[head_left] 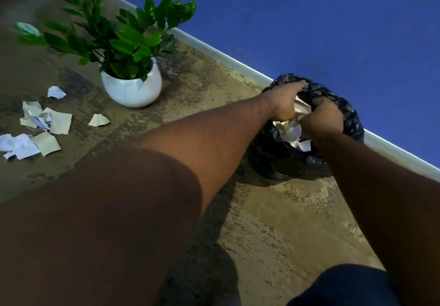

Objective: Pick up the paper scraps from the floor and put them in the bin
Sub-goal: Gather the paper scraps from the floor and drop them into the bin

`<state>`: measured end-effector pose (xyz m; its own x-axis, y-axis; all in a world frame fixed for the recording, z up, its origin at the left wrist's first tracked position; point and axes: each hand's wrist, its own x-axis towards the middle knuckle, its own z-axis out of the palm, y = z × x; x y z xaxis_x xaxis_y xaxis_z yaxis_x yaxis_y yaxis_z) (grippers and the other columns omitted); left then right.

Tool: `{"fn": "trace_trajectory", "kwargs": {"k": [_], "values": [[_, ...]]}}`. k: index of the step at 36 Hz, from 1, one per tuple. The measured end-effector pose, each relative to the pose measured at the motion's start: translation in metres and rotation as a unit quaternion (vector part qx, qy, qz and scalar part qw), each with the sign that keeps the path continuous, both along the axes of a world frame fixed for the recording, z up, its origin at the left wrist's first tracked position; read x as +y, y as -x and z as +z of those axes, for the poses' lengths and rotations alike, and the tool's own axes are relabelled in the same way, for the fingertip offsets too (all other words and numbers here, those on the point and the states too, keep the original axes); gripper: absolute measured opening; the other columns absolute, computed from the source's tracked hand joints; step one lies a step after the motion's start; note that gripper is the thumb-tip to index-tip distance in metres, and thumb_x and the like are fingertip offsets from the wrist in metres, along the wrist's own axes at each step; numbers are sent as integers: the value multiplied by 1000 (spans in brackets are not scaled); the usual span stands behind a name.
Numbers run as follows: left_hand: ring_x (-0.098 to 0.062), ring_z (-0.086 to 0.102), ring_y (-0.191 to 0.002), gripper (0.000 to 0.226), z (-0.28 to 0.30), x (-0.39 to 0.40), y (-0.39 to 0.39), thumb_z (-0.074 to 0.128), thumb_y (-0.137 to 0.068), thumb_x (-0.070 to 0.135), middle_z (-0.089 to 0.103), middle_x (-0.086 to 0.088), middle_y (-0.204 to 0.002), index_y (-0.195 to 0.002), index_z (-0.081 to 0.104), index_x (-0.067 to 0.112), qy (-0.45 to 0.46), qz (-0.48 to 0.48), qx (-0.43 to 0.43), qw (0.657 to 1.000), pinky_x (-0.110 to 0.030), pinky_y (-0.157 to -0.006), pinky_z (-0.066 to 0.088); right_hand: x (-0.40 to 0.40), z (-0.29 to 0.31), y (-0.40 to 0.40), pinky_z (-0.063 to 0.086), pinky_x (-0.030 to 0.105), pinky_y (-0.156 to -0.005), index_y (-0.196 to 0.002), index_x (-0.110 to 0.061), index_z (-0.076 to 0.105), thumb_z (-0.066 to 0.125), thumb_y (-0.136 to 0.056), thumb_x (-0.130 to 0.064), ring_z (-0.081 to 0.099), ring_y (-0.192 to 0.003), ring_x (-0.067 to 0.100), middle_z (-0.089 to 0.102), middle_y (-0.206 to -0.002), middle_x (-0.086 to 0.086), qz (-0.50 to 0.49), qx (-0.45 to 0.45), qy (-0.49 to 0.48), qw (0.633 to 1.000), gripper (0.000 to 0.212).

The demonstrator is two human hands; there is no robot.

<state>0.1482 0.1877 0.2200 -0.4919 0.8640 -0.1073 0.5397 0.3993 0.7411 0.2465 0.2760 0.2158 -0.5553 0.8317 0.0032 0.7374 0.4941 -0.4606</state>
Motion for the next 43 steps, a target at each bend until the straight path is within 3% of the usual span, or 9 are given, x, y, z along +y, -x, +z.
{"fn": "trace_trajectory", "kwargs": {"k": [3,7,14,21,27,31,34,39,43], "values": [[-25,33,-146,98,-1,-1,0,72,-84,14,24,-4,-163,-158,7,18,-12,-8,2,1000,-37,-116,37,3,-1,-2,55,42,-91,-140,-13,49,70,-75,3,61,-116,33,62,-131,14,-5,-13,-14,1000,70],[-22,45,-138,95,-2,-3,-1,69,-84,5,28,-2,-161,-158,11,18,-35,4,11,999,-28,-104,46,3,-3,-1,56,43,-86,-125,-13,60,64,-80,1,63,-108,35,66,-118,15,-9,-10,-37,999,47],[-23,36,-144,80,-9,-17,5,65,-90,9,33,-4,-159,-156,21,17,-60,28,47,997,-34,-117,33,-3,-1,13,52,46,-94,-117,-9,65,58,-83,3,59,-112,36,64,-120,16,2,20,-108,994,37],[-25,52,-130,52,-23,-61,30,58,-91,9,54,-9,-142,-142,47,14,-99,85,66,989,-34,-106,44,-47,4,46,48,44,-83,-107,-1,66,50,-77,5,57,-101,41,63,-106,24,159,36,-233,959,35],[-24,50,-133,49,-57,-128,67,57,-94,15,52,-7,-145,-142,47,14,1,112,98,989,-36,-108,44,-111,-8,88,51,43,-79,-108,-5,65,54,-83,-4,57,-99,38,62,-108,18,315,-11,-254,914,27],[-28,52,-128,45,-82,-184,88,57,-95,18,53,-12,-140,-139,50,13,88,137,112,980,-37,-106,44,-154,-19,116,45,32,-74,-109,-11,64,56,-90,-11,60,-99,32,59,-111,12,355,-58,-187,914,21],[-29,53,-124,40,-98,-229,98,57,-95,20,53,-13,-137,-134,52,14,142,152,111,972,-38,-102,46,-191,-29,128,55,37,-73,-100,-13,66,55,-90,-11,64,-90,28,64,-96,8,360,-80,-118,922,15],[-32,59,-115,40,-110,-288,109,61,-90,21,61,-16,-127,-128,57,9,270,114,128,947,-35,-94,48,-253,-59,132,52,34,-75,-107,-18,65,54,-92,-15,62,-90,22,65,-100,4,496,-186,-63,846,19],[-31,56,-124,45,-126,-324,122,61,-95,23,56,-17,-136,-136,52,6,373,84,102,918,-35,-101,44,-292,-95,124,56,33,-78,-109,-18,65,59,-92,-17,62,-90,18,65,-101,2,523,-256,11,813,17]]}}
